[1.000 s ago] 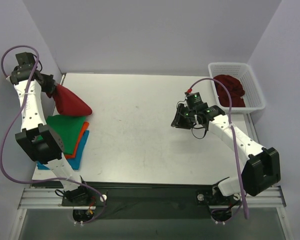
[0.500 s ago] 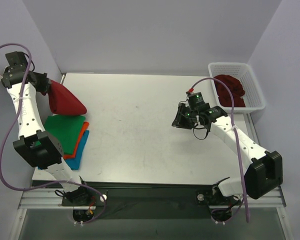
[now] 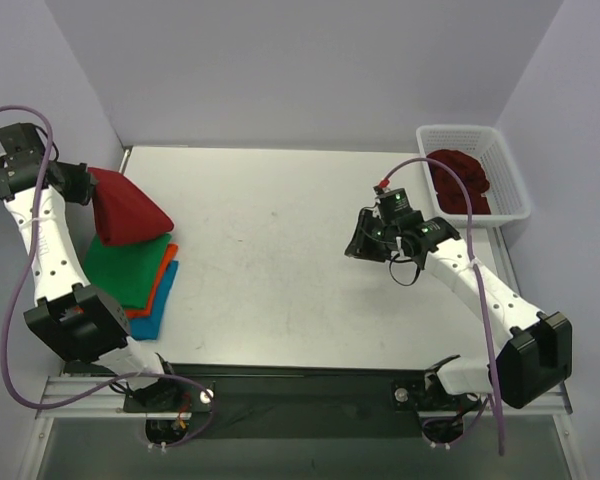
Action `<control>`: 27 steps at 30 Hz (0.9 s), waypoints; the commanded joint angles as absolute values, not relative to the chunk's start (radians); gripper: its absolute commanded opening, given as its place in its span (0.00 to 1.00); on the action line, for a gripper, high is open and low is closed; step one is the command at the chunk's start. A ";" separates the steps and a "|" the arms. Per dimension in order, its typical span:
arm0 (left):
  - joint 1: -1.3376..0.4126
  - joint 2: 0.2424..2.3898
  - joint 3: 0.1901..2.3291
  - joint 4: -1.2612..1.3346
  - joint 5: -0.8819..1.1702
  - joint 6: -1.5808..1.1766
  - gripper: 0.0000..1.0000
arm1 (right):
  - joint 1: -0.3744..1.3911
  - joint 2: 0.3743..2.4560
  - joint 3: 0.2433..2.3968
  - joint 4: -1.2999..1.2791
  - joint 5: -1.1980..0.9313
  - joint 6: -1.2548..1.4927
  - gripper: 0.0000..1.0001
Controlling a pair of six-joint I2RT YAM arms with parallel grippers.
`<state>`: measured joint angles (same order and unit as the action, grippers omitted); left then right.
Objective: Fold and stack the t-shirts
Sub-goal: Put the neatly folded tshirt into the corner of the board with the left arm
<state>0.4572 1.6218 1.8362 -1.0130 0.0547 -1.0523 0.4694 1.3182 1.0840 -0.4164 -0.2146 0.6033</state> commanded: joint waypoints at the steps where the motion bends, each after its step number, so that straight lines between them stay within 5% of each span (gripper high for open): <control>1: 0.494 1.534 1.786 -0.950 0.087 -1.029 0.00 | 0.483 1.285 1.065 -0.439 -0.192 0.615 0.27; 12: 0.640 1.266 1.263 -0.905 0.069 -0.944 0.02 | 0.571 1.330 1.075 -0.442 -0.164 0.612 0.27; 14: 0.690 1.194 1.191 -0.919 0.019 -0.916 0.20 | 0.598 1.342 1.080 -0.445 -0.155 0.611 0.28; 15: 0.709 1.169 1.148 -0.907 0.008 -0.907 0.37 | 0.606 1.345 1.078 -0.445 -0.143 0.609 0.30; 16: 0.736 1.126 1.097 -0.894 -0.026 -0.890 0.72 | 0.612 1.348 1.077 -0.448 -0.140 0.607 0.30; 17: 0.744 1.109 1.079 -0.885 -0.040 -0.882 0.90 | 0.620 1.353 1.075 -0.448 -0.138 0.604 0.31; 18: 0.750 1.098 1.069 -0.878 -0.044 -0.870 0.97 | 0.626 1.354 1.071 -0.449 -0.137 0.601 0.34; 27: 0.730 1.080 1.103 -0.822 0.097 -0.765 0.97 | 0.635 1.341 1.068 -0.449 -0.109 0.609 0.37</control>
